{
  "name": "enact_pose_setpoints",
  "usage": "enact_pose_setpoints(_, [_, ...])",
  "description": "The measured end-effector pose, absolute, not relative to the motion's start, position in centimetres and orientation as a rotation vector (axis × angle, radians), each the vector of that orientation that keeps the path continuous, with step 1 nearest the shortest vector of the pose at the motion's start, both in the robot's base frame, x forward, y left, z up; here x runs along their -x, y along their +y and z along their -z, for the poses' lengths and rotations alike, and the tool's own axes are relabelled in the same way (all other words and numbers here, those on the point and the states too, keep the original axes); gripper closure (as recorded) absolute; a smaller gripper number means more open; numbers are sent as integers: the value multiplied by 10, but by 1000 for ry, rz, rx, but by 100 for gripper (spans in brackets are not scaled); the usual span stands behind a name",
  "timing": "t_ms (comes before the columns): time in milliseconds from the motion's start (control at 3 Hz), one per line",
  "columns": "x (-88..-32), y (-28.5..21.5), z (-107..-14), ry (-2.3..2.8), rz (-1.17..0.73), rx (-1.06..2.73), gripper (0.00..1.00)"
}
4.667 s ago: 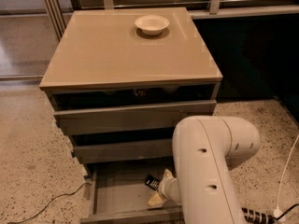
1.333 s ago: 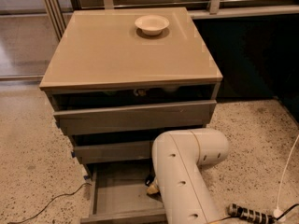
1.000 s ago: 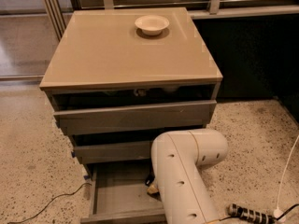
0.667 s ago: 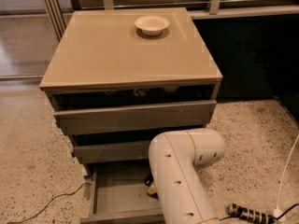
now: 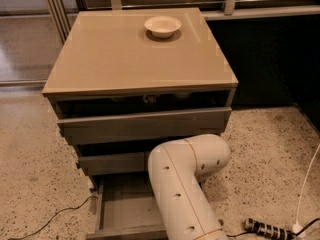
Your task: Pick rxbar chocolate from bottom drawer and place on counter
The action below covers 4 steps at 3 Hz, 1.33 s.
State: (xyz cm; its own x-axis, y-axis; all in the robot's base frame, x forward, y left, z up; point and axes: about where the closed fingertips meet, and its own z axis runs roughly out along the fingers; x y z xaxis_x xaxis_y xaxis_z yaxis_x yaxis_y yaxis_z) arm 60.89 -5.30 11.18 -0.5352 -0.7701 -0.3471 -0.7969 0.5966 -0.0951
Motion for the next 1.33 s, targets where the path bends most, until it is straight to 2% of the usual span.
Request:
enact_pose_setpoints(1000, [-611,-58,-106,2538,-146,1264,24])
enact_pose_setpoints(1333, [-612,-59,-107,2541,-193,1243,22])
